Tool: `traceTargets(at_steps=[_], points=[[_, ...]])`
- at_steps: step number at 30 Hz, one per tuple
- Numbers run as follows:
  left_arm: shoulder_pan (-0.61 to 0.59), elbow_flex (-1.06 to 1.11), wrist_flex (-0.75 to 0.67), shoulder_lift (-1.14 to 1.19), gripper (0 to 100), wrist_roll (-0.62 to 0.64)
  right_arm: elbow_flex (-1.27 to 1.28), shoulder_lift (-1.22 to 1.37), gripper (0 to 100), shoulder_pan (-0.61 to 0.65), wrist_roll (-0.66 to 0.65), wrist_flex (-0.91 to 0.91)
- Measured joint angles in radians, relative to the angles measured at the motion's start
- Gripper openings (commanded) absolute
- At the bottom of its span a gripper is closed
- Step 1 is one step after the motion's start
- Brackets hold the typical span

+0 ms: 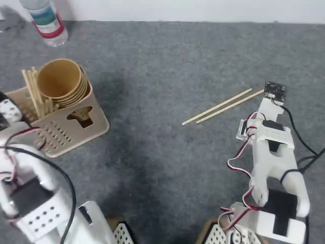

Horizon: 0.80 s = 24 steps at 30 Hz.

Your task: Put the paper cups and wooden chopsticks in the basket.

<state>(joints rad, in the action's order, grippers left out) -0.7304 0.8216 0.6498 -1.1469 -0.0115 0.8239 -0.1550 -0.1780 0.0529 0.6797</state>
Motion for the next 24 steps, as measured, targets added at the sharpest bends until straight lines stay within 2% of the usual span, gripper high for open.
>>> traceTargets(at_steps=[4, 10, 13, 15, 24], points=[[-0.008, 0.117, -0.080, -0.002, 1, 0.068, 0.000, 0.000, 29.9, 0.000, -0.002, 0.000], [-0.002, 0.327, -0.353, -0.005, 2, 0.091, 0.000, 0.000, 29.9, 0.000, -0.006, 0.000], [0.008, 0.404, -0.451, -0.005, 11, 0.084, 0.000, 0.000, 29.9, 0.000, -0.006, 0.000], [0.005, 0.422, -0.471, -0.005, 17, 0.084, 0.000, 0.000, 29.9, 0.000, -0.006, 0.000], [-0.018, 0.428, -0.459, -0.029, 17, 0.112, 0.000, 0.000, 29.9, 0.017, -0.006, 0.000]])
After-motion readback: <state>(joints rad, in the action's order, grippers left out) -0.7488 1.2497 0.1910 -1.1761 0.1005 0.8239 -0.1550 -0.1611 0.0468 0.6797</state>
